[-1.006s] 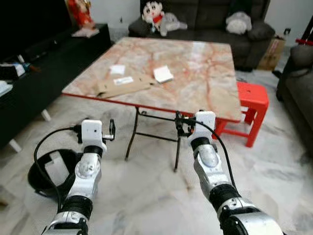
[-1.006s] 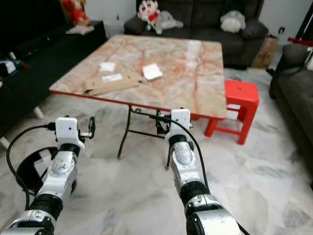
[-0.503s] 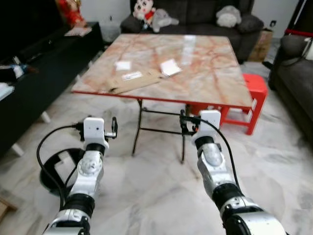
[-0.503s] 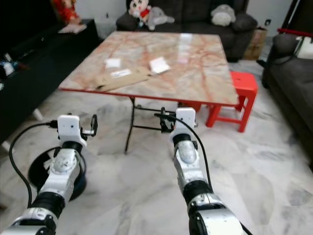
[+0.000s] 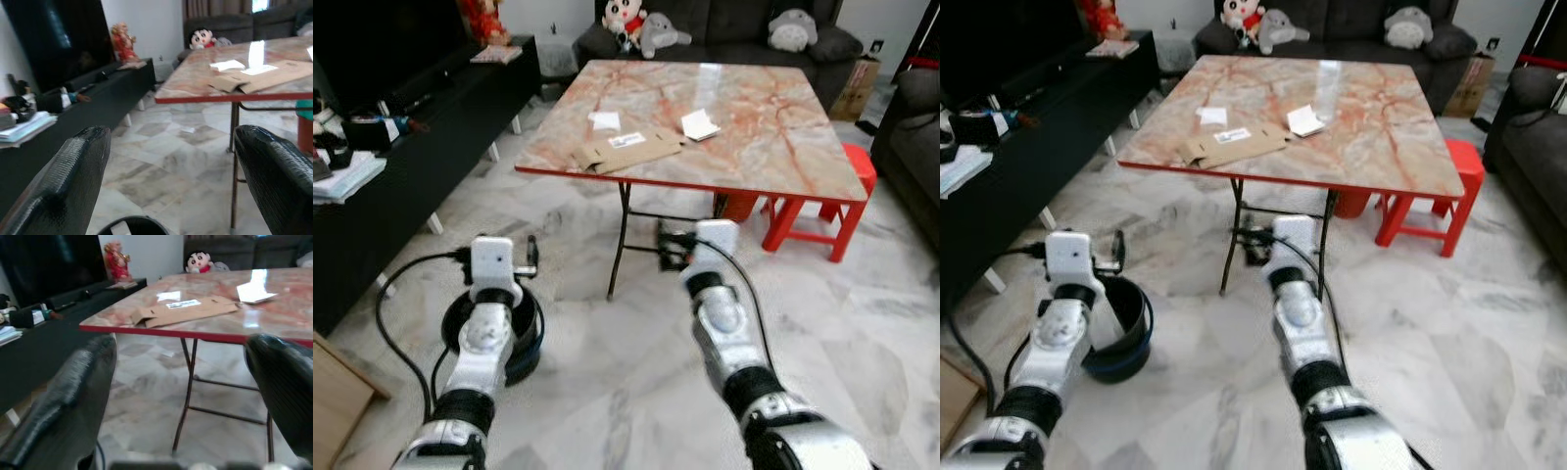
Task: Picking trash to rubbish bin
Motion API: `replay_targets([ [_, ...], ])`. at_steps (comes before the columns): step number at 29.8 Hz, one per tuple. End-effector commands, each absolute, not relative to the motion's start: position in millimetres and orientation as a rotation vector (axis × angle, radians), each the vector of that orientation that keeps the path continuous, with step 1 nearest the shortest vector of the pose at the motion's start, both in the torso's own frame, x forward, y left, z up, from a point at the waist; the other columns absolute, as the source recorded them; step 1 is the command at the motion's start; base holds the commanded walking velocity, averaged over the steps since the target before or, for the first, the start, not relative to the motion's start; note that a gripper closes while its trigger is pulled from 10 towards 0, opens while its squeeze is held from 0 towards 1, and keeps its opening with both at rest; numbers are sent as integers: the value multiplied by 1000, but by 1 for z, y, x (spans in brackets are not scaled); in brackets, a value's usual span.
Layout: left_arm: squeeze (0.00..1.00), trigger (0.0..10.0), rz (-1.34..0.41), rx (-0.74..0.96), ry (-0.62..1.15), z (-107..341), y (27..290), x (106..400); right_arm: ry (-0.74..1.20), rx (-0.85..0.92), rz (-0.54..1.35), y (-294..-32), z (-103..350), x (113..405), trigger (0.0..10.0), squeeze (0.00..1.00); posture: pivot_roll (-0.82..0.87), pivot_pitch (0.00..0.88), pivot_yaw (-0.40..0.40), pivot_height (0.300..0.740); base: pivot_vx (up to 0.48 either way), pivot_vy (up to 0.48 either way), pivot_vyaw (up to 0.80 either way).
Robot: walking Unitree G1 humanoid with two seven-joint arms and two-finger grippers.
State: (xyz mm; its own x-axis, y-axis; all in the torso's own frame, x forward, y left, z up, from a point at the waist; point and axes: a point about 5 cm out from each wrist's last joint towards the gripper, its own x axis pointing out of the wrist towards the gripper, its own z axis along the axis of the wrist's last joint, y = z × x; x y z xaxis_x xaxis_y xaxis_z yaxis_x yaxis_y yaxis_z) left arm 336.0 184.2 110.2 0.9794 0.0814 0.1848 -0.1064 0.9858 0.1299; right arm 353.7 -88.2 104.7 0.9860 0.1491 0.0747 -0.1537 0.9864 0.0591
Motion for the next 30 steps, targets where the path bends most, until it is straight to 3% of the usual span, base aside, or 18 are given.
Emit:
replay_targets([
  [1, 0, 10000, 71, 124, -209, 117, 176, 338, -103, 70, 129, -96, 116, 360, 10000, 0, -37, 4, 22, 740, 0, 0, 0],
  [7, 0, 10000, 65, 134, -286, 139, 173, 344, -166, 82, 133, -93, 133, 365, 10000, 0, -32, 6, 22, 740, 266, 0, 0],
  [30, 0, 10000, 54, 128, -286, 142, 167, 343, -212, 96, 180, -81, 145, 365, 10000, 0, -31, 6, 24, 740, 451, 0, 0],
])
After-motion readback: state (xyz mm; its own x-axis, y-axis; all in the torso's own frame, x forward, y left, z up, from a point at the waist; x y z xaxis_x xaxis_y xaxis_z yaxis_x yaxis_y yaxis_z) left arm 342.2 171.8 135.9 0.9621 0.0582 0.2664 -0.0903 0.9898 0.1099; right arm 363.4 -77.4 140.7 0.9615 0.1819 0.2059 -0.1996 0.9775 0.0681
